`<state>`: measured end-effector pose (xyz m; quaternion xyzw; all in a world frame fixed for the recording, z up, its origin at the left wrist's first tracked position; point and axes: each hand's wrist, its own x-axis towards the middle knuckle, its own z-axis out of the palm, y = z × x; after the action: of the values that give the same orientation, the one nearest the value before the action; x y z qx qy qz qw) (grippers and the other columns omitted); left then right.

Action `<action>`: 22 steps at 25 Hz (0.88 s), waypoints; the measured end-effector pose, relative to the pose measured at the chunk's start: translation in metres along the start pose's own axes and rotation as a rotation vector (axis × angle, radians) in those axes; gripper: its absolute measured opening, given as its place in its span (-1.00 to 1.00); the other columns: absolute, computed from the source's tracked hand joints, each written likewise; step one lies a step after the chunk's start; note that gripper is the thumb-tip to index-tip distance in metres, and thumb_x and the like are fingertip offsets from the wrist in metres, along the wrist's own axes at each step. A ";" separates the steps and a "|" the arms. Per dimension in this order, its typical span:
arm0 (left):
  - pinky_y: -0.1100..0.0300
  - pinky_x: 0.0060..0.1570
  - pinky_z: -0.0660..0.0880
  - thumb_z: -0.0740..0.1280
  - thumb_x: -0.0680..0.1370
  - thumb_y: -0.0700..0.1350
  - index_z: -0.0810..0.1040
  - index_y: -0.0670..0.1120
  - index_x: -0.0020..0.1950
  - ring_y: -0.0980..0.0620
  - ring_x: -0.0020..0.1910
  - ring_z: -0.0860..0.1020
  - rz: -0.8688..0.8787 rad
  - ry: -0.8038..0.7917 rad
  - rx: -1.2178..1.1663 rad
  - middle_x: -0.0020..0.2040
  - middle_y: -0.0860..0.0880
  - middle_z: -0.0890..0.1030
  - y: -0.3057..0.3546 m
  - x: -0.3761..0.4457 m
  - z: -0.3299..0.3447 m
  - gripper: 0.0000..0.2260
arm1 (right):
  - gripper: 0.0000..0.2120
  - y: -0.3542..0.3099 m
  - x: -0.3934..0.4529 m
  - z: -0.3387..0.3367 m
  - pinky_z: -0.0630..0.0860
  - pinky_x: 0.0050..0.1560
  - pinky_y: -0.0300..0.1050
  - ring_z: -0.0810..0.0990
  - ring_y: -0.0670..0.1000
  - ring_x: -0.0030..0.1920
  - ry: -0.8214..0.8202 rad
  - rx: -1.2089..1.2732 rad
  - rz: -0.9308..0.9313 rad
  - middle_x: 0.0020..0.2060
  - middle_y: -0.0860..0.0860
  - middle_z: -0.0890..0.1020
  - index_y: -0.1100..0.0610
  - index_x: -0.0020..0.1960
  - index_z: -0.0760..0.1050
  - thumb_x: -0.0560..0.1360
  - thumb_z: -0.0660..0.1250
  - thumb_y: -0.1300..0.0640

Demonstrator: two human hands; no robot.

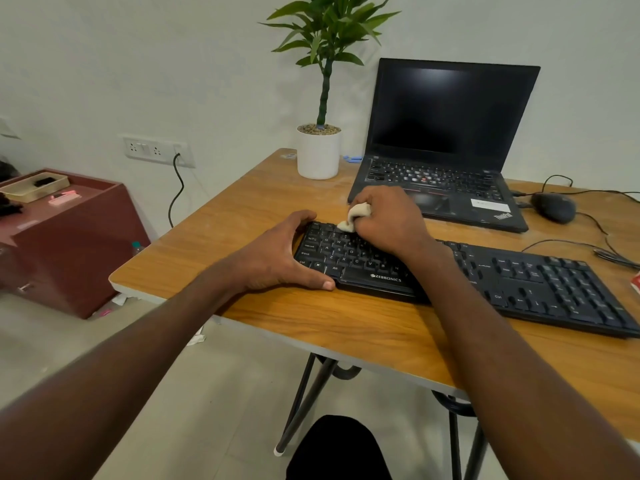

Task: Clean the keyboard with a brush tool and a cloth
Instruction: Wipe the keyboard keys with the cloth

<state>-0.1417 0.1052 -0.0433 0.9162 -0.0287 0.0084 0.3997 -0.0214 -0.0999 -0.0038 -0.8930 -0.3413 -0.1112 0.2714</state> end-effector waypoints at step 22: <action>0.20 0.36 0.44 0.69 0.15 0.35 0.19 0.18 0.64 0.17 0.38 0.45 -0.005 -0.001 -0.005 0.42 0.18 0.42 0.000 0.000 -0.001 0.17 | -0.81 -0.001 -0.005 0.002 0.64 0.05 0.08 0.64 -0.05 0.01 -0.020 0.091 -0.006 -0.05 -0.13 0.71 -0.07 -0.04 0.72 0.40 0.48 0.17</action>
<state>-0.1416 0.1060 -0.0426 0.9153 -0.0267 0.0071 0.4019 -0.0259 -0.1010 -0.0067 -0.8797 -0.3513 -0.0876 0.3082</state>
